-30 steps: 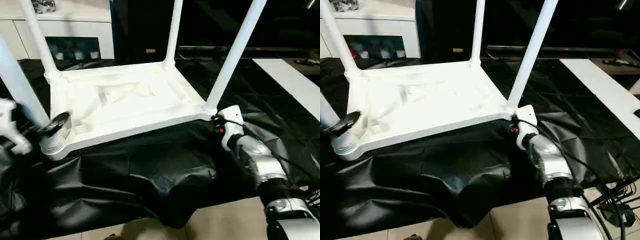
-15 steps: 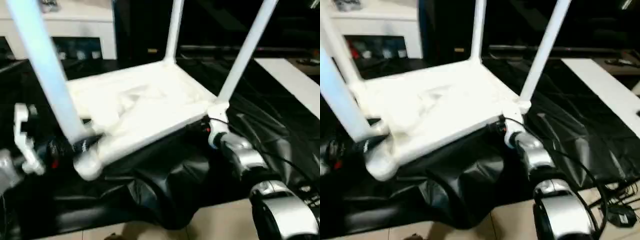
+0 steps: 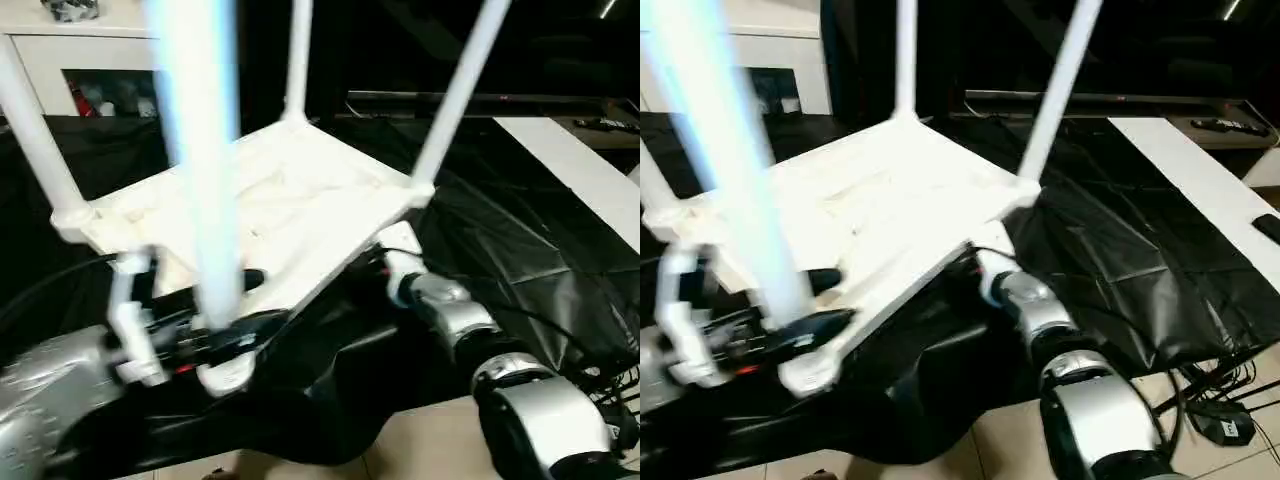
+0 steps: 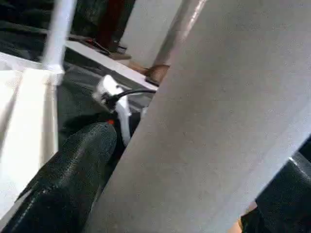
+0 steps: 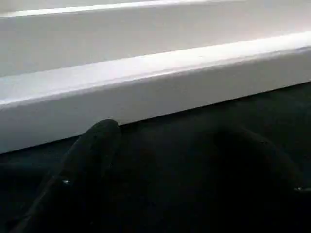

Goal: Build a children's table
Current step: Rotate table base

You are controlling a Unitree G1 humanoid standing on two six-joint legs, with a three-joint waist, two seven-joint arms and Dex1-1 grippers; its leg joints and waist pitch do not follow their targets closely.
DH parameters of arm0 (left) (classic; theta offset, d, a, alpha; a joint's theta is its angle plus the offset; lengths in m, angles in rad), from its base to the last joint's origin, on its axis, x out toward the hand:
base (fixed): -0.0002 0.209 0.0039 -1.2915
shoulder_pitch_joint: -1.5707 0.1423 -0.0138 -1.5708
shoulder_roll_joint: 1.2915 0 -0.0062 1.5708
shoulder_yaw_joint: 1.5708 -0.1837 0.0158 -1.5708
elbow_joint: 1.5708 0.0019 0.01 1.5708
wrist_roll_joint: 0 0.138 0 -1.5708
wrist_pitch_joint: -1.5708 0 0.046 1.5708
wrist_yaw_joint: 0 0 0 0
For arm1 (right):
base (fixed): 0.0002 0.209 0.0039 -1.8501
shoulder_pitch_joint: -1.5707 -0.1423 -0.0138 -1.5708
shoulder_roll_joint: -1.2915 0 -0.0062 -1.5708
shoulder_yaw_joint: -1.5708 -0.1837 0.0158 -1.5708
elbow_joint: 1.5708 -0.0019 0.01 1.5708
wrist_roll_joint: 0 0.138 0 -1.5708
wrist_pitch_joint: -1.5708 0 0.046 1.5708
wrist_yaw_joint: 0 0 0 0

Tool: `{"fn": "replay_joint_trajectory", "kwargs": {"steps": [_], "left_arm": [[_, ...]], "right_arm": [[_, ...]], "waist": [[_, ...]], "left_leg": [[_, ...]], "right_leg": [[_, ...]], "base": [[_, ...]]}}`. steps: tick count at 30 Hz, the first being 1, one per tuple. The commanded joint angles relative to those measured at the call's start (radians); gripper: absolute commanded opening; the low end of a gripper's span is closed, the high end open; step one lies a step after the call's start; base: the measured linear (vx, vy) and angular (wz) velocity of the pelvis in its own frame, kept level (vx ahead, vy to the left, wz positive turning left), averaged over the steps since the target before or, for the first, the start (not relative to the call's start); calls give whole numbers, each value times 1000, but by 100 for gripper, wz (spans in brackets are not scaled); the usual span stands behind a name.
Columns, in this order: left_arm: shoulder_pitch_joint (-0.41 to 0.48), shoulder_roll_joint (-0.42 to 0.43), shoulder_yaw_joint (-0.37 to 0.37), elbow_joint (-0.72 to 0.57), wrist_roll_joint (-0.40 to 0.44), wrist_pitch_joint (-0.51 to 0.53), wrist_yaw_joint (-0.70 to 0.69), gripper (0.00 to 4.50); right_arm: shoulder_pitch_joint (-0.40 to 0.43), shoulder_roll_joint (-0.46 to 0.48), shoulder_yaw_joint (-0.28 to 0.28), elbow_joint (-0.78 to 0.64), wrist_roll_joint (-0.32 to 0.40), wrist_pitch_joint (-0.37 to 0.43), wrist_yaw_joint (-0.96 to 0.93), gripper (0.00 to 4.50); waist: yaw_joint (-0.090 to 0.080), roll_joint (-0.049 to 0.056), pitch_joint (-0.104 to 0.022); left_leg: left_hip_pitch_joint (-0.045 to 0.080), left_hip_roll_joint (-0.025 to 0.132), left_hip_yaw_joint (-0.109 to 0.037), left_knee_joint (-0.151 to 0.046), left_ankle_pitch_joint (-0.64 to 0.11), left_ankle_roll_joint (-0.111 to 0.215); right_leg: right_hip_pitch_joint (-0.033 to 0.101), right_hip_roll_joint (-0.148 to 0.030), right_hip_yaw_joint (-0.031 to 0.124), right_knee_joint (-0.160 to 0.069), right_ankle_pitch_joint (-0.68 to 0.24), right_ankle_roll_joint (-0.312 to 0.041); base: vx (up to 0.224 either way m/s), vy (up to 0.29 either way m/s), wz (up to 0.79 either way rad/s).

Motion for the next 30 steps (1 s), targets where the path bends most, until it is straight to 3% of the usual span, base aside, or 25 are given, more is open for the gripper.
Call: {"fn": "replay_joint_trajectory", "kwargs": {"steps": [1,5,10,12,13,15,16,21,30], "left_arm": [[-13,-9,-36,-34,-19,16,6,450],[-37,-54,-78,-58,-49,26,34,450],[-70,-127,-131,-63,-49,25,70,450],[-83,-140,-140,-53,-42,23,82,450],[-112,-169,-156,-31,-34,15,95,450],[-134,-189,-171,-17,-28,12,99,450],[-134,-189,-171,-17,-28,12,99,450],[-193,-227,-229,51,65,-14,123,450],[-252,-227,-259,185,236,-103,183,450]], "right_arm": [[-22,21,17,-10,-6,-23,31,370],[-20,67,28,-12,-9,-49,74,370],[-13,109,50,-11,-22,-77,131,370],[-12,114,52,-12,-21,-81,145,370],[-9,125,55,-17,-18,-90,172,370],[-6,133,59,-21,-20,-96,191,370],[-6,133,59,-21,-20,-96,191,370],[-2,151,74,-23,-37,-110,211,370],[1,156,73,-24,-35,-121,242,370]], "waist": [[-1,24,-49],[-8,23,-51],[-24,18,-54],[-27,18,-55],[-30,9,-56],[-29,15,-56],[-29,12,-55],[-31,12,-54],[-29,13,-52]], "left_leg": [[9,39,-17,-74,-393,-76],[5,40,-16,-71,-384,-76],[-10,39,-16,-69,-340,-68],[-8,39,-16,-67,-335,-64],[-7,40,-14,-65,-322,-57],[-7,41,-13,-65,-312,-55],[-6,41,-12,-64,-305,-53],[-3,43,-13,-65,-309,-51],[-2,43,-18,-65,-363,-59]], "right_leg": [[23,-76,55,-84,-418,-109],[23,-76,56,-78,-394,-120],[31,-74,54,-70,-333,-134],[31,-75,55,-70,-328,-135],[30,-74,56,-70,-313,-140],[30,-75,56,-68,-299,-148],[28,-74,56,-68,-290,-151],[26,-73,55,-69,-277,-157],[23,-79,55,-81,-385,-121]], "base": [[0,0,0],[0,0,0],[0,0,0],[0,0,0],[0,0,0],[0,0,0],[0,0,0],[0,0,0],[0,0,0]]}}
